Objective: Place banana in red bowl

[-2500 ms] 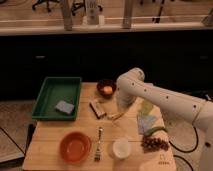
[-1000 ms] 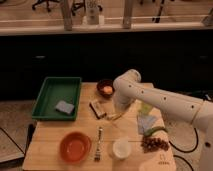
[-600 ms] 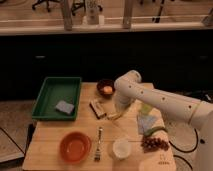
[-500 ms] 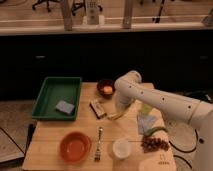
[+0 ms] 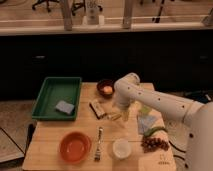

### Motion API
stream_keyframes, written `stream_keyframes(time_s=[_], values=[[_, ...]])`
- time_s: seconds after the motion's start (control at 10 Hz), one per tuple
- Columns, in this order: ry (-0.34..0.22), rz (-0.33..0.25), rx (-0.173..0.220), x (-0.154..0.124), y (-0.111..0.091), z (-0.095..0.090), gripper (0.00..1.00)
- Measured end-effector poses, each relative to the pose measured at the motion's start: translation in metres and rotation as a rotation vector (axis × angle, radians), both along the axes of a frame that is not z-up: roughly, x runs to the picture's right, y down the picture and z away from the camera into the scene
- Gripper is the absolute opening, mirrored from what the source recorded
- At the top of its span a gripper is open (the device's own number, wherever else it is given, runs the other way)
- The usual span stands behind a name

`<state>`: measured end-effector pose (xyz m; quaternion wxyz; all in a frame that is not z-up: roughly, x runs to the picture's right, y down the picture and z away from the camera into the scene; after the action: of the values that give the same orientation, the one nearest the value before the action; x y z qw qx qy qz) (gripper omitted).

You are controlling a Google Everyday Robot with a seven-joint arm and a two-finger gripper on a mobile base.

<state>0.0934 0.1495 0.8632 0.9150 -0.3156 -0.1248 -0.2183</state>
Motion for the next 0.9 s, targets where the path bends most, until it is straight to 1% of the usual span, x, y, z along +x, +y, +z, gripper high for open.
stream_keyframes(time_s=[0.2, 0.3, 0.4, 0.6, 0.8, 0.9], values=[[0.009, 0.012, -0.028, 0.006, 0.01, 0.013, 0.78], [0.013, 0.018, -0.038, 0.009, 0.014, 0.017, 0.72], [0.022, 0.026, -0.051, 0.015, 0.019, 0.022, 0.59], [0.034, 0.031, -0.06, 0.021, 0.021, 0.023, 0.41], [0.042, 0.034, -0.054, 0.021, 0.017, 0.017, 0.18], [0.046, 0.036, -0.05, 0.021, 0.015, 0.014, 0.09]])
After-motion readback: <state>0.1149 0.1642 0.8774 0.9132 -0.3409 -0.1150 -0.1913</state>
